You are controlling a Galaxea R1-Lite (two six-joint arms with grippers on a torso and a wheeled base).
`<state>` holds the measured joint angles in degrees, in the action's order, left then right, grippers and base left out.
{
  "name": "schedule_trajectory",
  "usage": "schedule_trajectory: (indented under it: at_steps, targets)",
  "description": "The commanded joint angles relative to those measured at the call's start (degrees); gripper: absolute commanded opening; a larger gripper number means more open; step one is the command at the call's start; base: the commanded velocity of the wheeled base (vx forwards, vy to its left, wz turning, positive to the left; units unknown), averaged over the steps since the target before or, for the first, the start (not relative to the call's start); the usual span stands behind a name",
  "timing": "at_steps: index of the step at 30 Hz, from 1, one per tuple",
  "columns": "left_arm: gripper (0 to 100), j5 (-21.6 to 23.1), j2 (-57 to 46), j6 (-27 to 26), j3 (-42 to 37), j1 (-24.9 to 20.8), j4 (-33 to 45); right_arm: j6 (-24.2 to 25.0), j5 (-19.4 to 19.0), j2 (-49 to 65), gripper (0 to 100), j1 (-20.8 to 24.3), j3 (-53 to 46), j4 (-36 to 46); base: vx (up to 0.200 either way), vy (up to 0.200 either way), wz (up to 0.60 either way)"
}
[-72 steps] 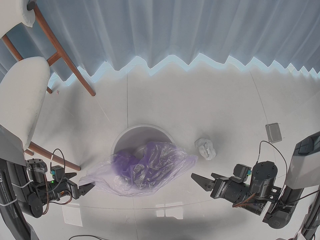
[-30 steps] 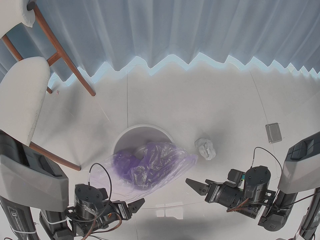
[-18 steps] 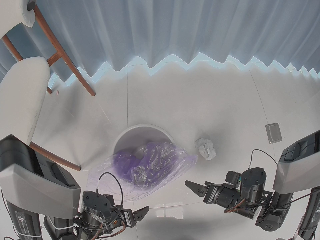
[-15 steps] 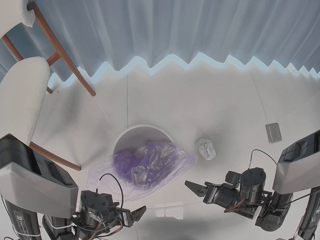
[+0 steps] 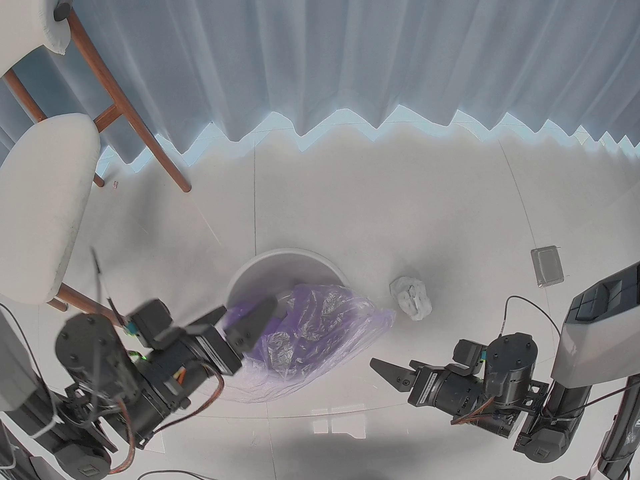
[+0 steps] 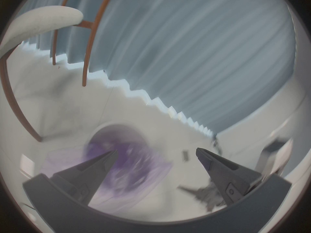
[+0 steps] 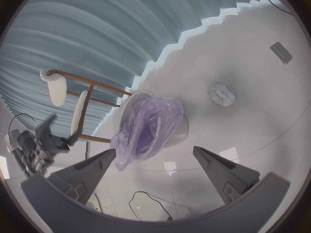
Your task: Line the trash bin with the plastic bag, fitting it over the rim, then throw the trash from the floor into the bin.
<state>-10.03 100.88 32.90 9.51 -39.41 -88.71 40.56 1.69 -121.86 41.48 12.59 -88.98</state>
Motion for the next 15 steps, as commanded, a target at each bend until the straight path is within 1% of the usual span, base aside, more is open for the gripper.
schedule_trajectory:
  at_steps: [1,2,4,6,7,8,9,10,12,13,15]
  targets:
    - [100,0.1,-16.77,16.67,5.26,0.04,0.12,0.05,-0.02,1.8,100,0.18,0.15,-1.02,0.0,0.0,0.0]
    - [100,0.19,-17.29,19.39,3.59,0.3,0.12,0.05,0.06,1.8,100,0.18,0.06,-1.02,0.0,0.0,0.0]
    - [100,1.07,-18.08,21.15,1.39,-0.14,0.03,0.05,0.06,1.89,100,0.18,-0.02,-1.02,0.0,0.0,0.0]
    - [100,6.08,-21.51,23.96,-2.65,-1.11,0.21,0.05,0.06,1.97,100,0.35,-0.11,-1.02,0.0,0.0,0.0]
    - [100,7.04,-22.13,24.58,-3.8,-1.28,0.21,-0.04,-0.02,2.06,100,0.35,-0.11,-1.02,0.0,0.0,0.0]
    - [100,10.3,-23.8,26.25,-6.7,-1.46,0.12,-0.04,0.06,2.68,100,0.35,-0.2,-1.02,0.0,0.0,0.0]
    - [100,12.76,-24.68,27.13,-7.93,-0.84,0.12,0.05,-0.02,3.29,100,0.35,-0.2,-1.02,0.0,0.0,0.0]
    - [100,14.16,-25.29,27.92,-8.37,-0.67,0.21,0.05,-0.02,3.64,100,0.35,-0.2,-1.02,0.0,0.0,0.0]
    - [100,14.16,-25.29,27.92,-8.37,-0.67,0.21,0.05,-0.02,3.64,100,0.35,-0.2,-1.02,0.0,0.0,0.0]
    - [100,15.22,-25.64,30.91,-9.33,1.09,0.64,0.05,-0.02,4.08,100,0.35,-0.2,-1.02,0.0,0.0,0.0]
    - [100,15.31,-24.76,30.12,-9.42,1.71,3.37,0.05,-0.02,3.82,100,0.26,-0.11,-1.02,0.0,0.0,0.0]
